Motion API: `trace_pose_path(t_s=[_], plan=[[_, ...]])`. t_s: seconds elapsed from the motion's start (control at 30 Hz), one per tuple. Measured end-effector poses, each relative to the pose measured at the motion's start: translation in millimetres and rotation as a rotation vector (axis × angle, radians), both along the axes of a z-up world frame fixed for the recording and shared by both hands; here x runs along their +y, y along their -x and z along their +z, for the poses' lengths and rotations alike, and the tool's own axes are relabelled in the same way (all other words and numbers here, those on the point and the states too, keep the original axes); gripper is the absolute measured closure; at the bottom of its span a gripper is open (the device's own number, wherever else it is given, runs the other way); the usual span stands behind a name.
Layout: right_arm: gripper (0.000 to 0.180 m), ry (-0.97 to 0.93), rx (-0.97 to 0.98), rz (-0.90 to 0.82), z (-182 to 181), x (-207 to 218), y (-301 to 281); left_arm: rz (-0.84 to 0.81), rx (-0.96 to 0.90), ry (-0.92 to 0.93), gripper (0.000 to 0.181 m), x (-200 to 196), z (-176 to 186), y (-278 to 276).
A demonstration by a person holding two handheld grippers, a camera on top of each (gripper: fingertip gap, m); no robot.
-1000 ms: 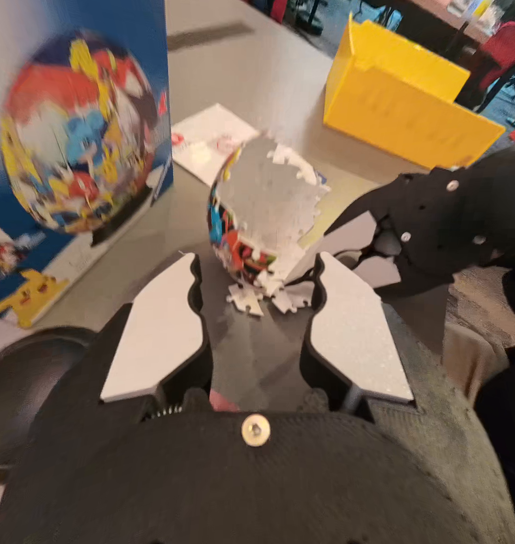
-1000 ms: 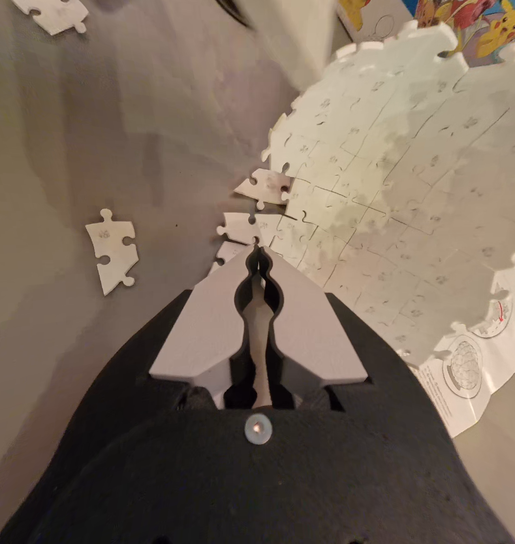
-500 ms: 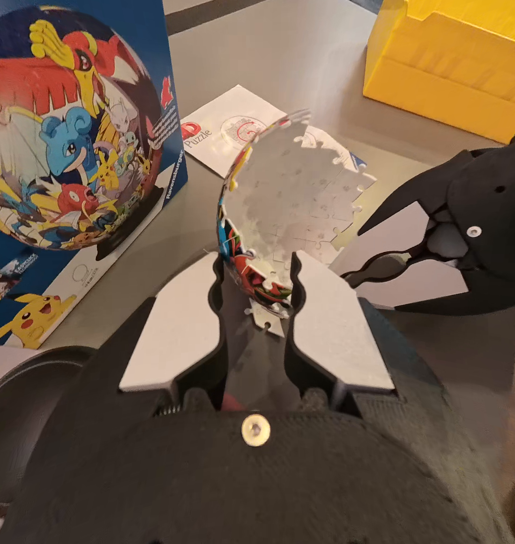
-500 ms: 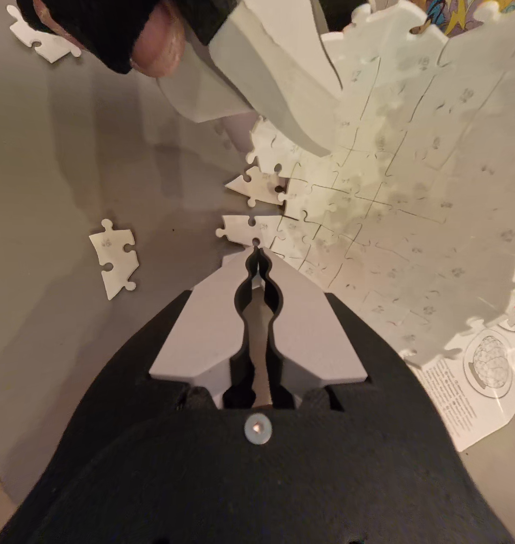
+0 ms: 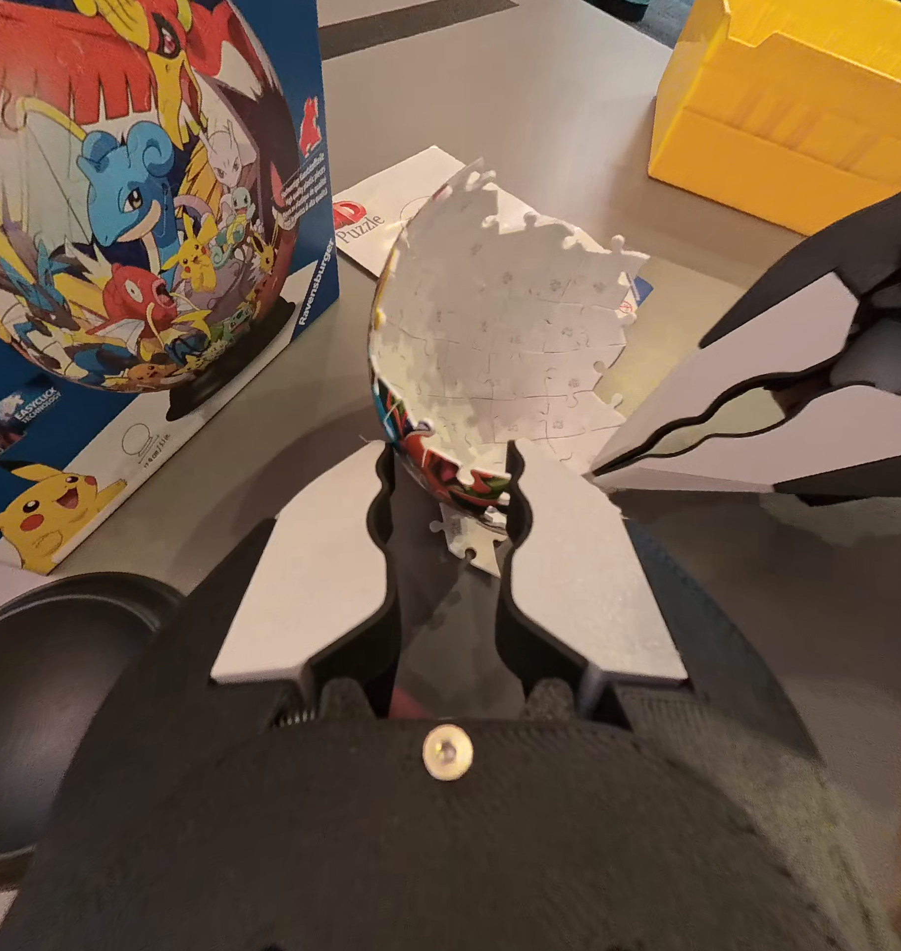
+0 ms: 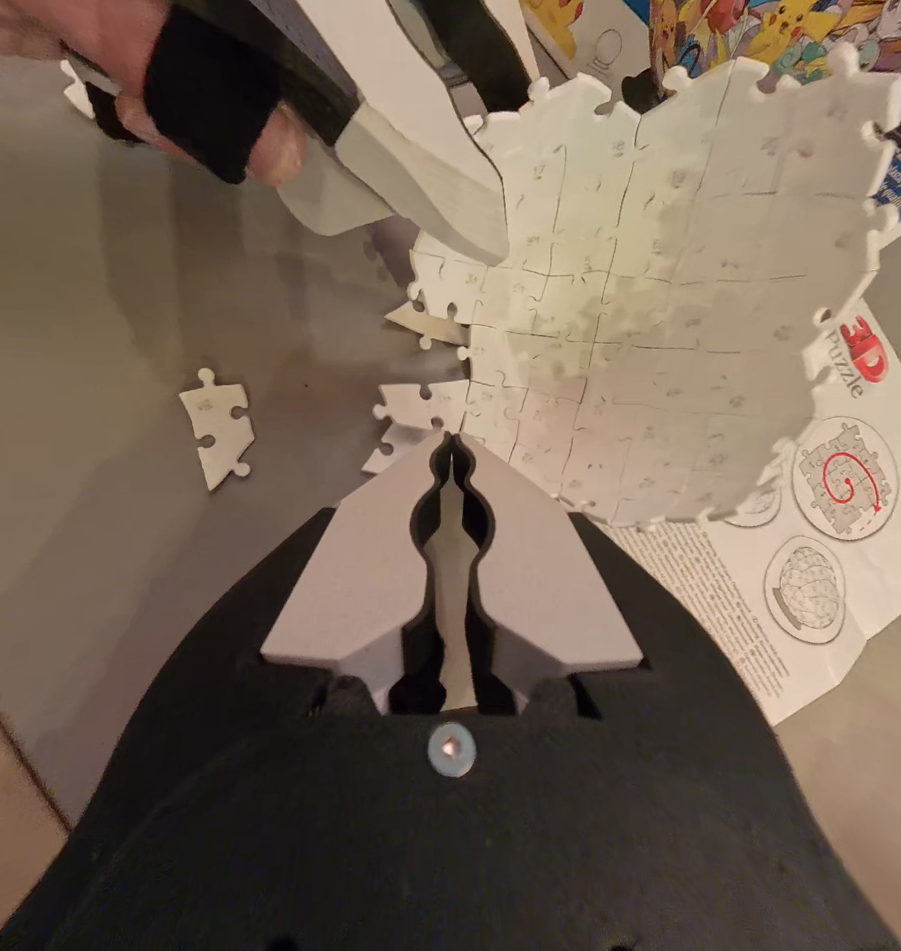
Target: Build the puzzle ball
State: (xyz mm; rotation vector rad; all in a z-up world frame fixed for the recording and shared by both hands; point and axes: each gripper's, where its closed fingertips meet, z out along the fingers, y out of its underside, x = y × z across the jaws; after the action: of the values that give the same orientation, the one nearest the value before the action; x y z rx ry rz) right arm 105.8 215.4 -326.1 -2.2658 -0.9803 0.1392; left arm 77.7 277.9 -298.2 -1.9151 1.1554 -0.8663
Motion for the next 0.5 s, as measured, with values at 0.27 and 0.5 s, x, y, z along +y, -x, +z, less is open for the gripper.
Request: trace_pose_path(t_s=[0.27,0.5], plan=[[0.179,0.024,0.009,0.066,-4,-16,3,0.01,-0.005,-0.027,0.14,4,2,-1],[0.171,0.025,0.033,0.065,2,-26,1,0.034,-0.024,-0.07,0.127,3,14,8]])
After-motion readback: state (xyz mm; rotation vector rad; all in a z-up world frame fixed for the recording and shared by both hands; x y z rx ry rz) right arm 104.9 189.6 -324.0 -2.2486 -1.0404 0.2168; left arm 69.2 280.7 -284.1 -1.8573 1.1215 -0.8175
